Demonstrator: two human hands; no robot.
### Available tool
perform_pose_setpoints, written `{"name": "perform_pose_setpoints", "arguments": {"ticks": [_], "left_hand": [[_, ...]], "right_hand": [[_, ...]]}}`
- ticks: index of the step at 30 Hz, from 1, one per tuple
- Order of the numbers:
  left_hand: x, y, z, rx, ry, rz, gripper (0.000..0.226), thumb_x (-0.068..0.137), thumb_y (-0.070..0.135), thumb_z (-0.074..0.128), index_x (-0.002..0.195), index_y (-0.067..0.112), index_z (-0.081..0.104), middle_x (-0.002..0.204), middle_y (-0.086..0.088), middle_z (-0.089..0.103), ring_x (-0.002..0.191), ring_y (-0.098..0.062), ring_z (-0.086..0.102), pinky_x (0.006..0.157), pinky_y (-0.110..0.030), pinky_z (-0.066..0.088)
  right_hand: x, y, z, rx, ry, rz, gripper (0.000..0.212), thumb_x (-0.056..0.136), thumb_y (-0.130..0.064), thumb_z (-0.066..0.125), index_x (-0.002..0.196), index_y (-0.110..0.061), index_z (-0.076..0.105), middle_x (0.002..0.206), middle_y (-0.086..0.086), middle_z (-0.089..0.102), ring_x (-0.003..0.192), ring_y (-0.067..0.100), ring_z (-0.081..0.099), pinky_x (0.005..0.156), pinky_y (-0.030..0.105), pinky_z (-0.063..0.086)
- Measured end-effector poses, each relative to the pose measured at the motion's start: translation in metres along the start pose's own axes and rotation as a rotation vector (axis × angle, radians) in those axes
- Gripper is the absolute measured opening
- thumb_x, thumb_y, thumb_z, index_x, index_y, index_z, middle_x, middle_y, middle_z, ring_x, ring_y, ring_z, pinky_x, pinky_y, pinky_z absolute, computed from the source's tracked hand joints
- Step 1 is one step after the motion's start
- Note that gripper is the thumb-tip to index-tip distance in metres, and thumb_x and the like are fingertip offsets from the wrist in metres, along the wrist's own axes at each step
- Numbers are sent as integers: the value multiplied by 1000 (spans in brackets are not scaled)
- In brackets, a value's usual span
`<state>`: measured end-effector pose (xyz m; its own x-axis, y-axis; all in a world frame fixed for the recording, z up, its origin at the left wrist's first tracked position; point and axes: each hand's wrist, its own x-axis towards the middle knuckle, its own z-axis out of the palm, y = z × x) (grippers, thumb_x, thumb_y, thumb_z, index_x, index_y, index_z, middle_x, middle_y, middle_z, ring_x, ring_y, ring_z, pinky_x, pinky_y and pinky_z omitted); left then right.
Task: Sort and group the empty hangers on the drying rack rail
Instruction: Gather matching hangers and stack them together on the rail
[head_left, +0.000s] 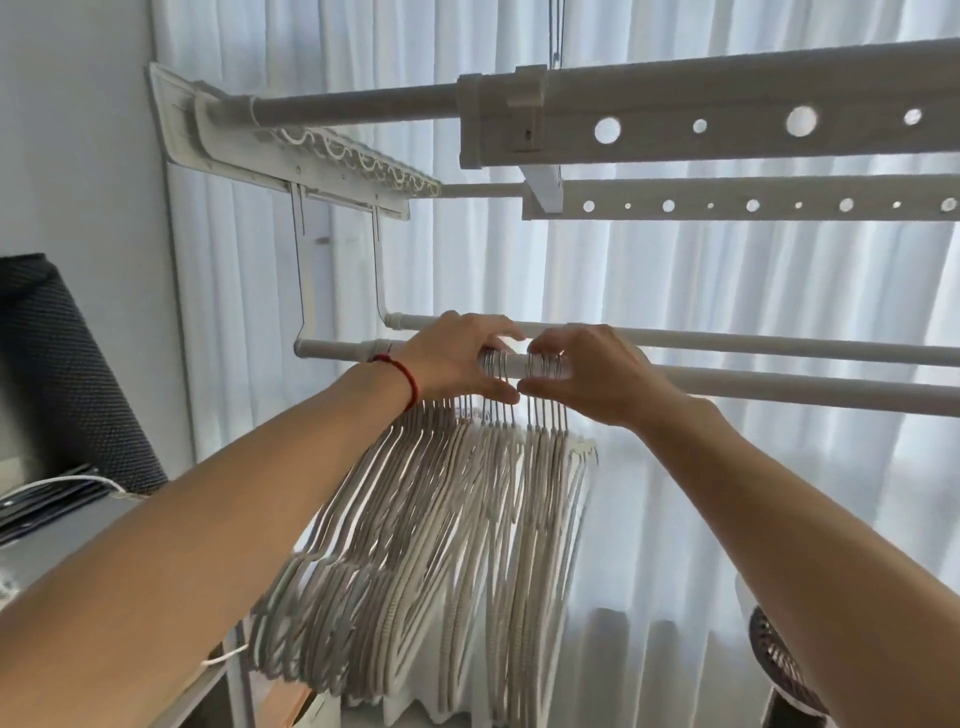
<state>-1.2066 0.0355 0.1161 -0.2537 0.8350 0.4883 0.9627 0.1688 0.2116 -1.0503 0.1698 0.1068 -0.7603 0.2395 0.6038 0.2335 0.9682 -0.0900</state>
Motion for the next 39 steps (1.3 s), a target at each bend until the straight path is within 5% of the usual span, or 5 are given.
{"name": "perform_pose_setpoints", "arguments": {"ticks": [11, 20, 26, 29, 39], "left_hand": [[3, -12, 0, -108, 12, -9, 53, 69, 33, 92, 113, 26, 63, 111, 16, 68, 103, 5, 63, 86, -4, 40], [1, -33, -8, -51, -18, 43, 53, 73, 31, 88, 117, 25, 59, 115, 9, 66, 109, -9, 63, 99, -24, 49], [0, -41, -12, -49, -55, 64, 68, 72, 60, 81, 130, 34, 57, 125, 11, 64, 117, -9, 60, 102, -35, 51], [0, -41, -7, -30, -5, 96, 65, 72, 67, 76, 129, 38, 61, 121, 13, 66, 112, -7, 61, 100, -34, 50], [4, -41, -1, -35, 74, 111, 52, 76, 56, 79, 123, 37, 67, 107, 18, 67, 94, 4, 57, 84, -19, 44]], "right_hand": [[11, 7, 14, 24, 100, -25, 54, 77, -70, 71, 121, -39, 67, 118, -12, 72, 106, 21, 66, 79, 37, 49], [19, -5, 23, 63, 125, 44, 48, 71, -65, 79, 108, -36, 71, 82, -18, 60, 81, 16, 56, 68, 32, 36], [22, -5, 13, 183, 15, -21, 65, 72, -53, 85, 128, -25, 68, 116, -7, 74, 105, 11, 67, 90, 28, 52], [21, -1, 9, 123, -22, -22, 54, 72, -45, 88, 121, -26, 72, 92, -19, 70, 81, -4, 60, 69, 7, 38], [17, -4, 18, 155, 104, -4, 53, 67, -47, 91, 112, -24, 75, 74, -15, 62, 70, 7, 58, 62, 15, 38]]}}
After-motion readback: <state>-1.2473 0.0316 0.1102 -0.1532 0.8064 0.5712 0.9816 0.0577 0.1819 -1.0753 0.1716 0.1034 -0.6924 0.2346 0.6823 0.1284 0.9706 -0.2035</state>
